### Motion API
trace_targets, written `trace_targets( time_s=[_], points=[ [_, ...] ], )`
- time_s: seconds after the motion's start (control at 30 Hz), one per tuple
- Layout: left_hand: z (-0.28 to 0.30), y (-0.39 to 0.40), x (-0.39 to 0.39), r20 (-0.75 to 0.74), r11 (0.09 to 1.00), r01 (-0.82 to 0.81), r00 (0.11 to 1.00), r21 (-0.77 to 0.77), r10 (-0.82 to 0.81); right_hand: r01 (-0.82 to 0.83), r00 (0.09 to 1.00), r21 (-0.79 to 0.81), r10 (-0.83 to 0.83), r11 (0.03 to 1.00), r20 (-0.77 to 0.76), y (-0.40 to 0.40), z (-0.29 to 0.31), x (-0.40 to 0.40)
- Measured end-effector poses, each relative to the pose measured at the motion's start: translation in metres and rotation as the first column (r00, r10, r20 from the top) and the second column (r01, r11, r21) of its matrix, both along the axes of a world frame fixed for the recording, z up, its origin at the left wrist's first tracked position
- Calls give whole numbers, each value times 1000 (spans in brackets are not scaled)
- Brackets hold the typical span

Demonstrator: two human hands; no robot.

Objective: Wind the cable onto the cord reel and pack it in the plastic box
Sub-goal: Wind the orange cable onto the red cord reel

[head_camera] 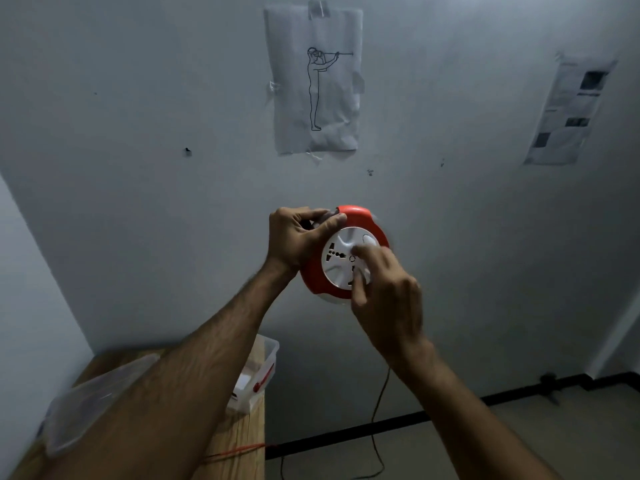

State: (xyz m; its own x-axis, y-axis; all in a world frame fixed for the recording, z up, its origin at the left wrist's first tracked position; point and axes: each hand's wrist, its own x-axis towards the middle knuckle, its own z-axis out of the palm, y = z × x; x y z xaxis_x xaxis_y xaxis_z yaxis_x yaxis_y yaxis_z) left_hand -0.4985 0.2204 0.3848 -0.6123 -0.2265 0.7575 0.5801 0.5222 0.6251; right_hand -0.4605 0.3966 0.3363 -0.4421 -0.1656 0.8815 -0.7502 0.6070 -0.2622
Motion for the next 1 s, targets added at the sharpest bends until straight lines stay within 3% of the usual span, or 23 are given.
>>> trace_targets(
  time_s=[0.07, 0.2, 0.33, 0.5, 0.7, 0.8, 0.9, 1.0],
  points=[
    [2, -2, 1, 19, 999, 19, 1000, -39, -18, 8, 994, 369, 31, 929, -101, 15, 4, -13],
    [0, -6, 3, 53, 993, 79, 996, -90, -74, -45, 991, 716, 122, 697, -56, 41, 27, -25],
    [-4, -1, 3, 79, 986, 146, 987, -80, -140, -47, 988, 801, 147, 596, -51, 48, 39, -26],
    [-5, 1, 1, 82, 990, 129, 989, -59, -124, 57, 988, 790, 79, 610, -132, 42, 31, -25],
    [-4, 7, 5, 80, 987, 116, 991, -113, -107, 169, 957, 672, 43, 721, -287, 30, 17, -26],
    [-3, 7, 5, 66, 993, 66, 996, -96, -60, 149, 980, 537, -51, 830, -193, 25, 13, -31],
    [-2, 11, 5, 25, 997, 45, 999, -69, -43, 115, 993, 301, -105, 947, -49, 16, 9, -30],
    [-3, 16, 4, -25, 999, 17, 1000, -38, -17, 60, 984, -140, -35, 988, 174, 1, 10, -18]
  ],
)
